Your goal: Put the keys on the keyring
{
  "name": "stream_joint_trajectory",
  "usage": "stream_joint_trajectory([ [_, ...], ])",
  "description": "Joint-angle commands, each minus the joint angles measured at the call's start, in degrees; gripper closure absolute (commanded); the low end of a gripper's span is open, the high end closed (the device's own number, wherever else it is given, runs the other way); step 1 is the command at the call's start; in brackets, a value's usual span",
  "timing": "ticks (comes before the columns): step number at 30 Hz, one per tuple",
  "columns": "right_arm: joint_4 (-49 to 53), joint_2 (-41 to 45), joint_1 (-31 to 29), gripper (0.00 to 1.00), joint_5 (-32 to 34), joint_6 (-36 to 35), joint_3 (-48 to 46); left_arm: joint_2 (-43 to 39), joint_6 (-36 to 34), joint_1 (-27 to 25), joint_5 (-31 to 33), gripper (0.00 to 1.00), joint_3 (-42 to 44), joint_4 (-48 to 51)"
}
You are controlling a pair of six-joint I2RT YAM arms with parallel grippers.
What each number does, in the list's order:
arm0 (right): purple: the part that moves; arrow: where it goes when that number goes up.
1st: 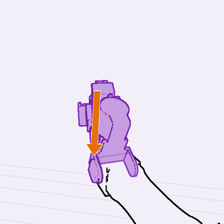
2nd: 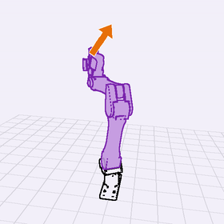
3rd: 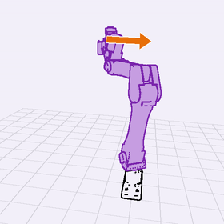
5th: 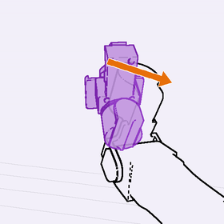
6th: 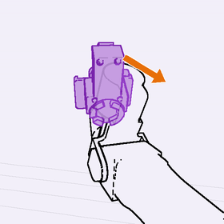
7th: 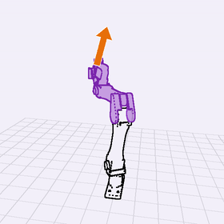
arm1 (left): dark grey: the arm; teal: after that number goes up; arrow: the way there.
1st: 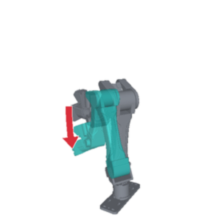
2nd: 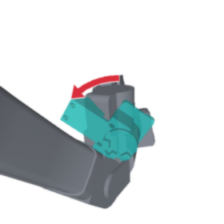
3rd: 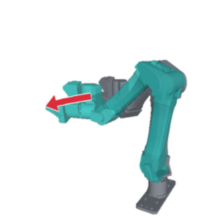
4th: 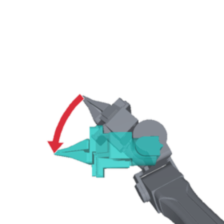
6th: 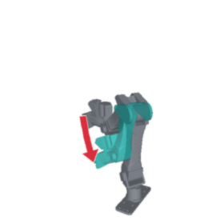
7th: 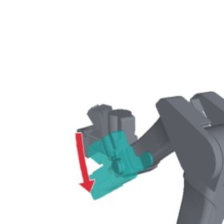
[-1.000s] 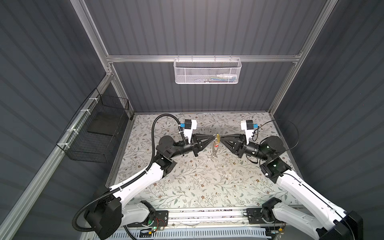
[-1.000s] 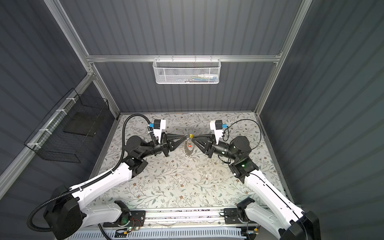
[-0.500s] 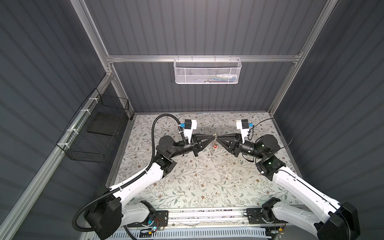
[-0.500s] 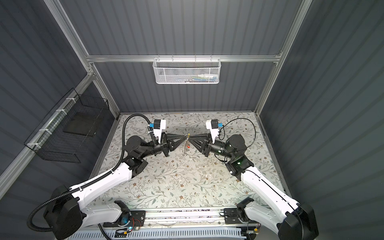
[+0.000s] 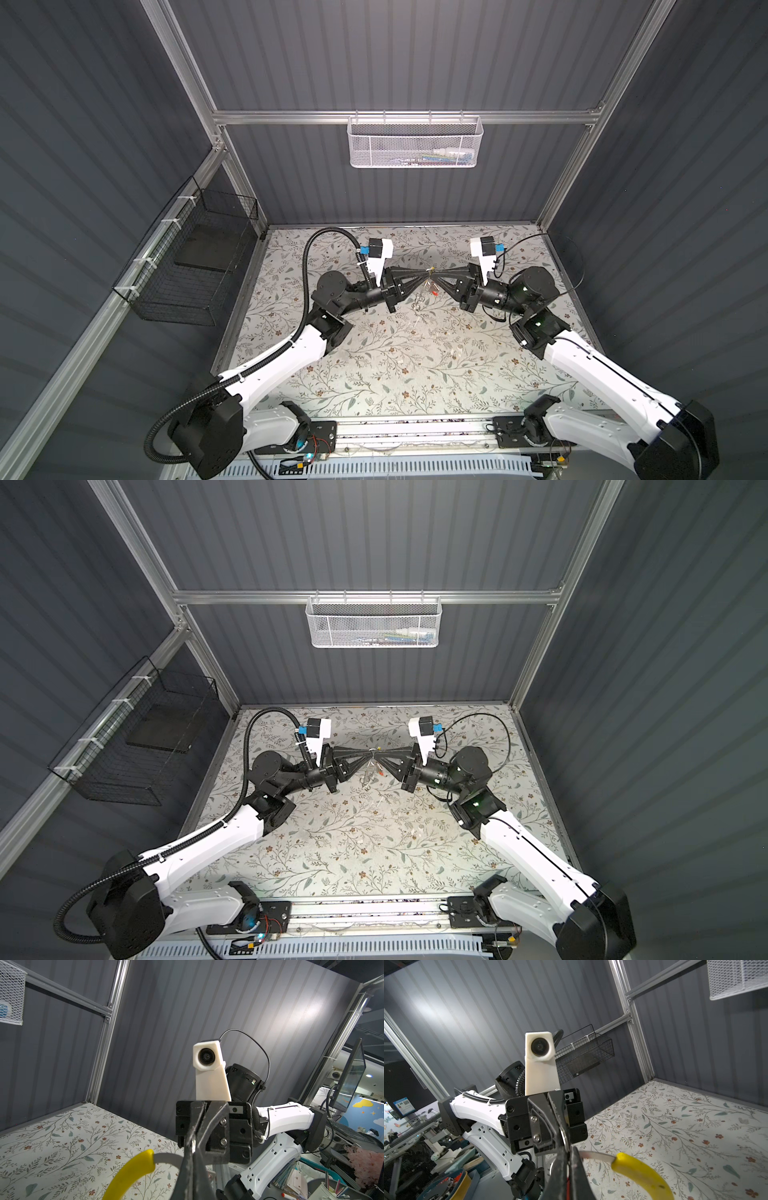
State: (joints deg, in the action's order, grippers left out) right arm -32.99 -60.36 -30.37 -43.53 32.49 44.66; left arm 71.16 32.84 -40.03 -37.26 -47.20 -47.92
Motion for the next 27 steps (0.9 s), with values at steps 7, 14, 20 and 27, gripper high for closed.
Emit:
stream_joint_trajectory([
  [7, 1.8, 1.1, -0.4, 1.00, 0.1, -2.7, 1.3, -0.7, -0.7, -0.5, -1.7, 0.94, -1.5, 0.9],
  [14, 13.1, 4.0, 1.2, 1.00, 0.3, -10.1, 1.8, -4.5, -9.3, -0.4, 2.2, 0.84, -3.3, 14.9],
  [20, 31.7, 5.5, 1.8, 1.00, 0.3, -22.4, 5.3, -5.1, -20.5, -0.3, -0.1, 0.84, -10.9, 35.5],
  [27, 45.2, 3.4, 0.7, 1.00, 0.5, -30.9, 10.7, -1.8, -31.6, -0.3, -3.4, 0.83, -19.1, 55.7],
])
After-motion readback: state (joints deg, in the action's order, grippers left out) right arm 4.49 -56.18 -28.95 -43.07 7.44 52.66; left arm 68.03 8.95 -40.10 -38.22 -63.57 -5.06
